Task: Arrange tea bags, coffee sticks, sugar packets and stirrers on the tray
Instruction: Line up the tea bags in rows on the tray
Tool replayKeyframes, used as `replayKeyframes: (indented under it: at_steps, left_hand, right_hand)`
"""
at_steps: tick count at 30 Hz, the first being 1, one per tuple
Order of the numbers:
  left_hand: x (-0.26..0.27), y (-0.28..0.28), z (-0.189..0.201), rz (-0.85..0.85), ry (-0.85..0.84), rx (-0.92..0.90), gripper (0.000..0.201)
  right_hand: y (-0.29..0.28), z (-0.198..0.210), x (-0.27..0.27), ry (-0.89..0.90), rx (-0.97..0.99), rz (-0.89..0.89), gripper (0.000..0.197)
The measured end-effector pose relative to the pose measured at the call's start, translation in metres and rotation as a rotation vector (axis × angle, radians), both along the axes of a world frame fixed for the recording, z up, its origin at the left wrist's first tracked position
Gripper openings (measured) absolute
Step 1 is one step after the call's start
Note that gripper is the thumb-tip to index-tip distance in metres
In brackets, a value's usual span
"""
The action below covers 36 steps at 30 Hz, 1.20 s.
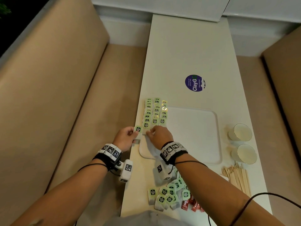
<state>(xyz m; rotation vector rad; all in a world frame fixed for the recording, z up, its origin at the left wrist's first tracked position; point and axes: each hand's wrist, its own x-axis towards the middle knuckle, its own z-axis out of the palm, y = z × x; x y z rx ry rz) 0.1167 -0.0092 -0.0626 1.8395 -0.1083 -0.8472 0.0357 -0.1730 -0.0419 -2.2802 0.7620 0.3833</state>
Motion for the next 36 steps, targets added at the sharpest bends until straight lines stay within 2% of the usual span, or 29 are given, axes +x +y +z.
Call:
replayKeyframes:
  at_steps: [5,13,16,19,22,27,31,36]
  left_hand:
    - [-0.003,-0.008,0.003,-0.060,-0.033,-0.035,0.014]
    - [-0.008,-0.020,0.003,-0.072,-0.018,-0.051,0.010]
    - [-0.008,-0.023,0.000,-0.089,-0.038,-0.016,0.001]
    - [-0.007,-0.026,0.001,-0.066,-0.013,-0.018,0.016]
    - [0.000,-0.028,0.001,-0.060,-0.037,0.004,0.021]
    - [0.010,-0.030,-0.006,-0.175,-0.145,0.105,0.030]
    - [0.013,-0.029,-0.013,-0.259,-0.207,0.184,0.033]
    - [0.012,-0.031,-0.018,-0.276,-0.259,0.203,0.034]
  right_hand:
    - [0.003,-0.003,-0.011,-0.113,0.138,0.088,0.031]
    - [0.004,-0.008,-0.022,-0.152,0.162,0.066,0.033]
    - [0.002,-0.009,-0.022,-0.129,0.162,0.056,0.032]
    - [-0.005,-0.009,-0.020,-0.109,0.148,0.033,0.032]
    - [-0.015,-0.007,-0.015,-0.109,0.119,-0.011,0.029]
    - [-0.028,-0.001,-0.007,-0.043,0.033,-0.062,0.030]
    - [-0.028,-0.002,-0.004,0.052,-0.012,-0.051,0.029]
    - [-0.025,-0.007,-0.004,0.117,-0.044,-0.061,0.030]
